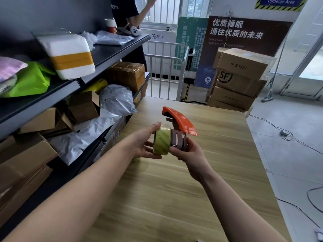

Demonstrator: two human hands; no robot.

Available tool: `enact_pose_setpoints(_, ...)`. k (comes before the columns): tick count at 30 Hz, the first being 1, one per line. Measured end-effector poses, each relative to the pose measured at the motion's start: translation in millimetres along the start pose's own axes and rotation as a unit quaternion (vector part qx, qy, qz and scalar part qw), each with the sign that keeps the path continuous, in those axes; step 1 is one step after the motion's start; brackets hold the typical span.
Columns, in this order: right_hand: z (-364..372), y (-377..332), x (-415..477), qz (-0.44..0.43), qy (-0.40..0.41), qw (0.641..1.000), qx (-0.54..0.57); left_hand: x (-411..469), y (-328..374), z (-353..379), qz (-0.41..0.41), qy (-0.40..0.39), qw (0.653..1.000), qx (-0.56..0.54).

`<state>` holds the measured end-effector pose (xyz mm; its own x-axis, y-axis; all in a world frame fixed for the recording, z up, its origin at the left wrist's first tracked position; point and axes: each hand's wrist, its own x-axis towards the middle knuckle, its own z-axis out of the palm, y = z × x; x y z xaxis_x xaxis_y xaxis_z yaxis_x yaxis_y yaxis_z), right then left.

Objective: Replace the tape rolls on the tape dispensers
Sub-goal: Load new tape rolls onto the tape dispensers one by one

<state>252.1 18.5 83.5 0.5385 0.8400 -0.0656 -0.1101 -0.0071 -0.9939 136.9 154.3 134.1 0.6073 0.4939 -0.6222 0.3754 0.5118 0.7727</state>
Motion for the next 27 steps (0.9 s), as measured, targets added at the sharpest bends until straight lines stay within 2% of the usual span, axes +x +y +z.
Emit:
enact_pose_setpoints(4,-4.3,4.8,0.9,0.006,-0.006,1.0,-0.012,3.9,-2.0,-0.7,0.022,0.003,1.0,0.022)
enact_pose_setpoints(8,-4.2,4.5,2.1,0.056,-0.055,0.993,0.087,7.5,-8.6,-0.8,0.039,-0.015,0.999,0.016)
enact_pose_setpoints(12,-2.2,7.4,5.5,0.066,-0.017,0.993,0.1,9.6,-11.3,2.1,0.042,-0.025,0.999,0.01)
enact_pose_setpoints(17,2.4,8.2,7.4,0.062,-0.001,0.981,0.184,12.2,-10.2,6.3,0.01,-0.007,1.0,0.003)
enact_pose_setpoints(22,8.0,3.8,12.5,0.07,0.035,0.991,0.11,15.9,-12.7,10.3,0.006,0.015,1.0,0.021)
enact_pose_setpoints(27,9.4,0.1,13.3,0.059,0.017,0.974,0.218,18.2,-7.1,6.4,0.001,0.004,1.0,-0.03)
